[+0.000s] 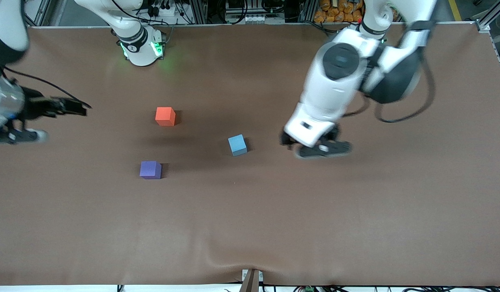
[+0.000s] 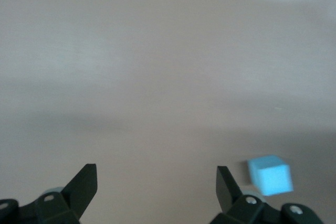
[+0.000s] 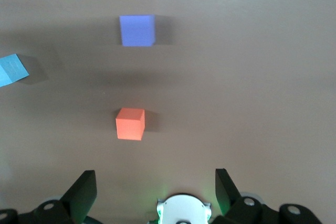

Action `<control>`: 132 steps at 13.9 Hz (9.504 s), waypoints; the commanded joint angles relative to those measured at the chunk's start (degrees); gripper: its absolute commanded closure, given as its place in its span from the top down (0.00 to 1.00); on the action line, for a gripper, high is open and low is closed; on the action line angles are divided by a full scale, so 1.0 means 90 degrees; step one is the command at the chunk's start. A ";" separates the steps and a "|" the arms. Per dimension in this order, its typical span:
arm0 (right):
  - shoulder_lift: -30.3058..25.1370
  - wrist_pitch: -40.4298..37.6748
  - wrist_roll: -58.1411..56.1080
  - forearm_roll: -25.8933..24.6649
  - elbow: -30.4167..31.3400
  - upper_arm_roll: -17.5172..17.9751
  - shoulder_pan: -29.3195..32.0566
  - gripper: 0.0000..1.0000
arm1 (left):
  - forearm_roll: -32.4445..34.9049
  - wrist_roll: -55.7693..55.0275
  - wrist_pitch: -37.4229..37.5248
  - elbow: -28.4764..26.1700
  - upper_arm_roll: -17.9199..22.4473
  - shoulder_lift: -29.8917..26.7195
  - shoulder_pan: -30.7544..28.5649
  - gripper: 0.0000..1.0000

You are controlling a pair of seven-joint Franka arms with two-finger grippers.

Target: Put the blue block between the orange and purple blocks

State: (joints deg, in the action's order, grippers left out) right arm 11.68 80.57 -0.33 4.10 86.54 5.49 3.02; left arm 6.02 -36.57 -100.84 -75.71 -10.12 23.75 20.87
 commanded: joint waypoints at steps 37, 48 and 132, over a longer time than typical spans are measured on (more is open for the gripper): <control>0.2862 0.6273 0.2399 -0.0231 0.1342 0.0015 -0.4583 0.80 | -0.0161 0.3711 0.1898 -0.1763 0.0646 -0.3448 -0.2193 1.00; 0.0464 0.3522 0.2556 -0.0221 0.1525 0.0015 -0.3034 0.00 | -0.0152 0.3711 0.1908 -0.1763 0.1310 -0.3469 -0.1577 1.00; -0.1590 0.0257 -0.0247 -0.0368 -0.0055 -0.0190 0.0075 1.00 | -0.0572 0.3682 0.1732 -0.1265 0.0988 -0.2736 -0.2026 1.00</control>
State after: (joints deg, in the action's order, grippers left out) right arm -3.60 84.65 -1.62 1.25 87.96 3.39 2.75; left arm 0.70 -3.77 -86.33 -88.56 -1.17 -1.36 2.60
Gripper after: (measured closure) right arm 0.000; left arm 0.000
